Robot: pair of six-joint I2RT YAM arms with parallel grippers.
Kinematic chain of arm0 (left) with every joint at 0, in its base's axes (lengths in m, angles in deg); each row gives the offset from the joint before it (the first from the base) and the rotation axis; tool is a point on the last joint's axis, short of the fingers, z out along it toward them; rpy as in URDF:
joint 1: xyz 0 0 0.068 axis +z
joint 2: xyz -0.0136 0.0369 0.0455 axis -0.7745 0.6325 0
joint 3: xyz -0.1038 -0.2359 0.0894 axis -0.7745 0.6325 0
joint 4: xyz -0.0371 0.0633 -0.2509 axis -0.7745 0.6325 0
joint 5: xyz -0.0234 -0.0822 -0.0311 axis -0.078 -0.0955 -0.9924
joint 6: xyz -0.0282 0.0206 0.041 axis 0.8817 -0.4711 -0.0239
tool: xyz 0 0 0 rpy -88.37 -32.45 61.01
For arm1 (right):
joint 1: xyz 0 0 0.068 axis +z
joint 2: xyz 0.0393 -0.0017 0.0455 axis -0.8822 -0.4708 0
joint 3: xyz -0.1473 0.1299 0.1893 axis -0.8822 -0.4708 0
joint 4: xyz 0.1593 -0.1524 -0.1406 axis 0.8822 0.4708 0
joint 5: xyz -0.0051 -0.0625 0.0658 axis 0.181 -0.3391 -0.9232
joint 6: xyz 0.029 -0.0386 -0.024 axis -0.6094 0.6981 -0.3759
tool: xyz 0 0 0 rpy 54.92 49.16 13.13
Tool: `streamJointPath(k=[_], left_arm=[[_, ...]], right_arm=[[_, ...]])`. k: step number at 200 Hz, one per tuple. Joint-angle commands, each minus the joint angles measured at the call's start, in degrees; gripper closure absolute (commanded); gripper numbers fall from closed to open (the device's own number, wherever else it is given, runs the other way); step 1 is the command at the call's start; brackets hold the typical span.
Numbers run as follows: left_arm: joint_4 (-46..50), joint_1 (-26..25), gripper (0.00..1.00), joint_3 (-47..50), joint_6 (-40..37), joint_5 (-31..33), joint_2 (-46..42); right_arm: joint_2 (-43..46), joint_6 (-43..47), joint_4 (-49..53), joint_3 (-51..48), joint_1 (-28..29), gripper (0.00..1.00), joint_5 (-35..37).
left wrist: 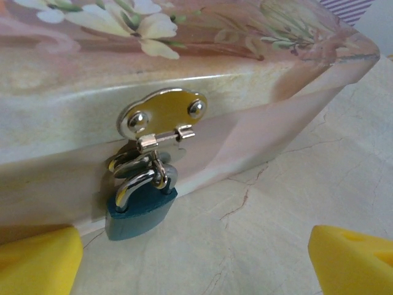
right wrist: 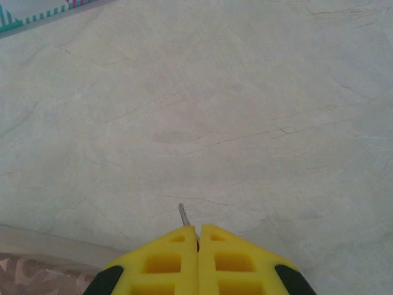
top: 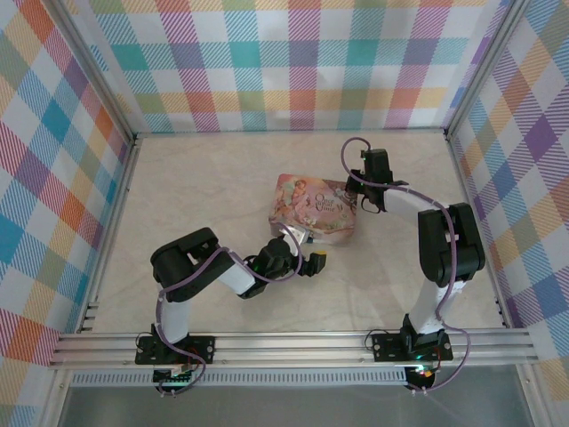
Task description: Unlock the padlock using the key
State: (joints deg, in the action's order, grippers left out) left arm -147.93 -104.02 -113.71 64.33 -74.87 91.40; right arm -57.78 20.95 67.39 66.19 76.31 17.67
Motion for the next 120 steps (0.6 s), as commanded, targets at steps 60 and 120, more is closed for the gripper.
streamJointPath(k=[60, 120], left_arm=[[-7.22, -4.55, 0.01, -5.45, -5.03, 15.12, 1.78], [-11.79, -4.28, 0.08, -4.64, -4.14, 2.35, 0.24]], right_arm=[[-0.17, -3.60, 2.22, -6.11, 4.92, 1.00, -7.31], [-0.38, -4.44, 1.14, -7.93, 6.34, 1.00, -7.10]])
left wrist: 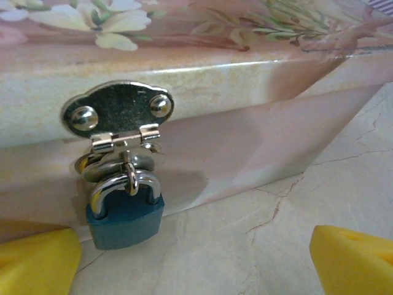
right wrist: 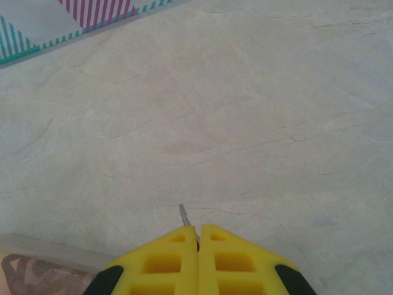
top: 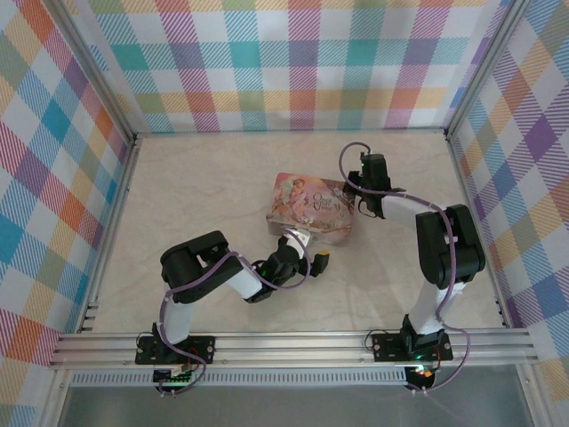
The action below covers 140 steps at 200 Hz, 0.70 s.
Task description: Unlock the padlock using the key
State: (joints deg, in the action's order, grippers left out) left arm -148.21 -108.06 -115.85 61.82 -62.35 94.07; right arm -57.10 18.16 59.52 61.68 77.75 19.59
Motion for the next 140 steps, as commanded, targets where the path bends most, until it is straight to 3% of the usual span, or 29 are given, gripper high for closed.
streamJointPath(k=[1, 41, 140], left_arm=[[-11.51, -0.21, 0.09, -2.47, -1.55, -10.54, -2.47], [-13.17, 2.00, 0.20, 0.47, 2.20, -17.90, -4.24], [-21.00, 9.71, 0.27, 1.68, 17.40, -29.02, -2.89]], right_arm=[[-1.06, -1.64, 9.12, -3.43, 4.90, 1.00, -9.02], [-0.46, -1.56, 8.95, -3.73, 4.86, 1.00, -8.94], [0.69, -1.24, 9.21, -4.22, 4.98, 1.00, -8.68]])
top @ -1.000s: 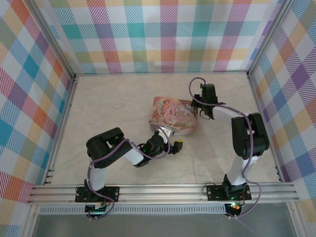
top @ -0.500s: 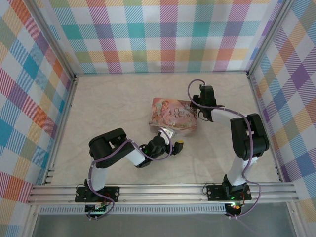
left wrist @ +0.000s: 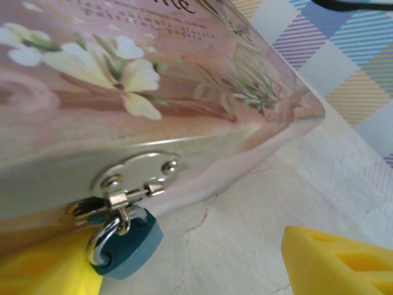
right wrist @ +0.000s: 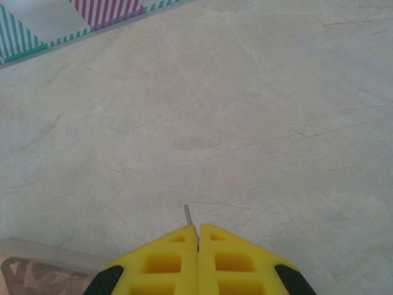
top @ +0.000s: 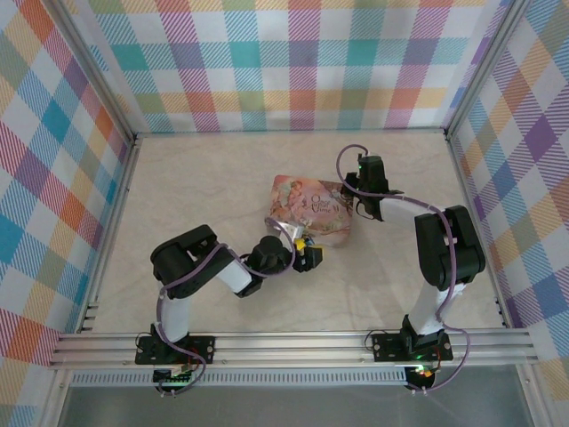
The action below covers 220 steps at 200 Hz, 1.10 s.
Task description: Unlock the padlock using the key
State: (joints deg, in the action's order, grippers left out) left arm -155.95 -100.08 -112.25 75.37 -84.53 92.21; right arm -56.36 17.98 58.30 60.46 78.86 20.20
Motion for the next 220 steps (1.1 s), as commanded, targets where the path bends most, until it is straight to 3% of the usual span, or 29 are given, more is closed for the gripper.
streamJointPath(k=[1, 139, 173, 220], left_arm=[[-13.39, 1.75, 0.27, -1.93, 4.00, -7.01, -1.01], [-14.33, 3.64, 0.34, -1.34, 9.40, -14.09, -2.24], [-14.28, 3.73, 0.28, 0.58, 9.08, -12.02, -3.11], [-13.75, 3.87, 0.31, 1.01, 9.33, -11.24, -2.41]], right_arm=[[-0.05, -1.05, 10.49, -3.00, 3.87, 1.00, -9.29], [0.74, -0.77, 10.66, -3.16, 3.88, 1.00, -9.15], [1.57, -0.12, 11.84, -2.30, 3.75, 1.00, -8.45], [4.94, 1.86, 18.48, 2.89, 2.70, 1.00, -6.37]])
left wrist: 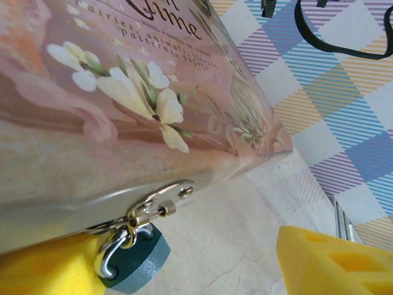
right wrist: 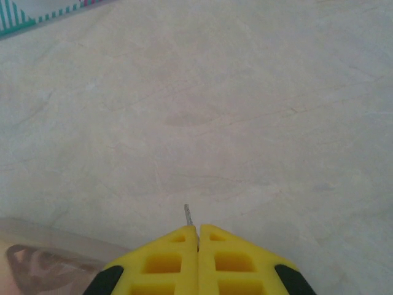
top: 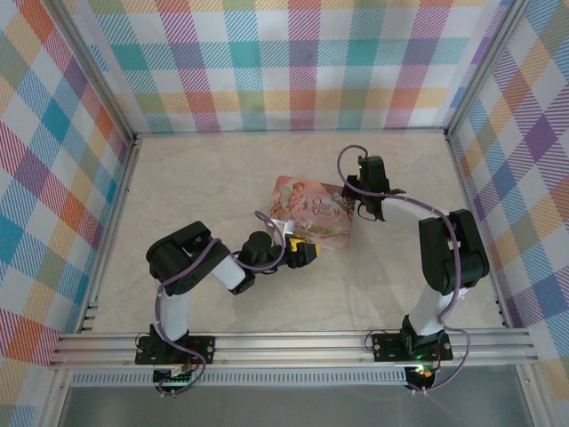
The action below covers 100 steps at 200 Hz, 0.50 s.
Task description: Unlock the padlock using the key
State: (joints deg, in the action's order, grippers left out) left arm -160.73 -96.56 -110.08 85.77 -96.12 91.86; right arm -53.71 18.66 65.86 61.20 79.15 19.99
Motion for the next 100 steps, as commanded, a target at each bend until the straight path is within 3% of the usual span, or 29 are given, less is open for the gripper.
streamJointPath(k=[1, 58, 100], left_arm=[[-8.94, 0.35, 0.31, -1.17, -1.08, 0.40, -2.01], [-8.25, 0.39, 0.32, -1.01, -1.12, 0.28, -1.80], [-7.94, 0.48, 0.32, -0.66, -1.08, -0.03, -1.46]], right_arm=[[2.38, 1.23, 10.99, 2.23, 2.39, 1.00, -6.15], [5.61, 1.65, 14.42, 3.18, -0.25, 1.00, -3.74], [12.00, -0.14, 20.16, -0.31, -2.10, 1.00, 3.28]])
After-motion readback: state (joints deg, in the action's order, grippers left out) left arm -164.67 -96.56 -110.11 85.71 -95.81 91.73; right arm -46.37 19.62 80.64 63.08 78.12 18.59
